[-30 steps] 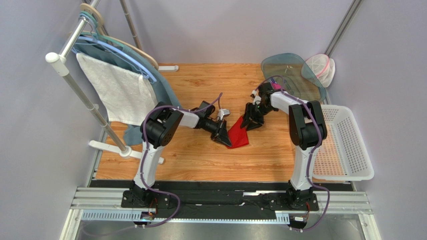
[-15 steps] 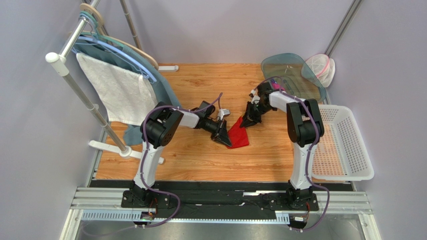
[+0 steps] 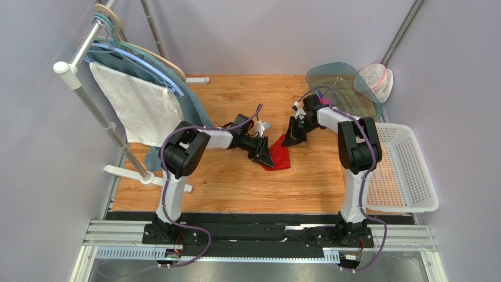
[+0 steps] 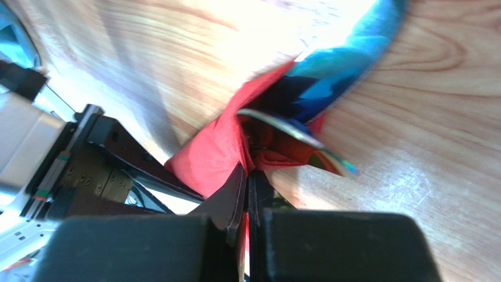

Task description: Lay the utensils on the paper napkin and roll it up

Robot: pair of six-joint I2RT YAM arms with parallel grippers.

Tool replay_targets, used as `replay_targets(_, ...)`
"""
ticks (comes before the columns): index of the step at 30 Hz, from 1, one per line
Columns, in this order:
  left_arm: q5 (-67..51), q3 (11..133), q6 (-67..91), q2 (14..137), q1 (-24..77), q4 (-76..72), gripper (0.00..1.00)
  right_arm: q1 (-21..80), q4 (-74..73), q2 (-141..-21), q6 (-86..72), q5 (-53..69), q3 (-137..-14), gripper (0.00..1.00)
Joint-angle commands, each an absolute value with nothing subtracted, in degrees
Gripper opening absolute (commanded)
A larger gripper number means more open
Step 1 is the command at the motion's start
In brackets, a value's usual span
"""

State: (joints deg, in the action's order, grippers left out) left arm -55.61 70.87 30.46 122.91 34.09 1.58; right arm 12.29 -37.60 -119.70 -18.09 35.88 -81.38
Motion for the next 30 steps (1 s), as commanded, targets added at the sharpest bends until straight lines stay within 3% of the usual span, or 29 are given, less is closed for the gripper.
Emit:
replay_targets(1, -48.88, 71.98, 26.02, 115.5, 35.24, 1.23, 0.41, 12.22, -35.24, -113.74, -14.95, 37.97, -81.74, 0.0)
replay_targets(5, -45.97, 72.25, 22.78, 111.89, 36.3, 2.98, 0.5, 11.95, -35.95, -112.06, -13.54, 38.23, -81.56, 0.0)
replay_targets(6, -45.44, 72.42, 22.07, 110.58, 36.82, 3.42, 0.57, 11.87, -36.12, -111.63, -13.27, 38.32, -81.48, 0.0)
replay_targets(19, -34.56, 78.21, 10.83, 98.18, 37.09, 7.2, 0.62, 11.6, -38.23, -106.61, -8.18, 42.97, -83.23, 0.0)
replay_targets(21, -33.14, 79.71, 8.54, 96.17, 37.18, 7.82, 0.68, 11.6, -39.54, -105.56, -6.69, 44.12, -84.11, 0.0)
replay_targets(28, -24.37, 81.14, 1.93, 87.82, 36.91, 10.65, 0.73, 11.6, -43.85, -101.17, -1.59, 49.21, -87.27, 0.0)
replay_targets(30, -22.51, 78.24, 1.85, 83.44, 36.91, 7.14, 0.85, 11.51, -45.34, -99.76, -0.53, 50.53, -88.5, 0.0)
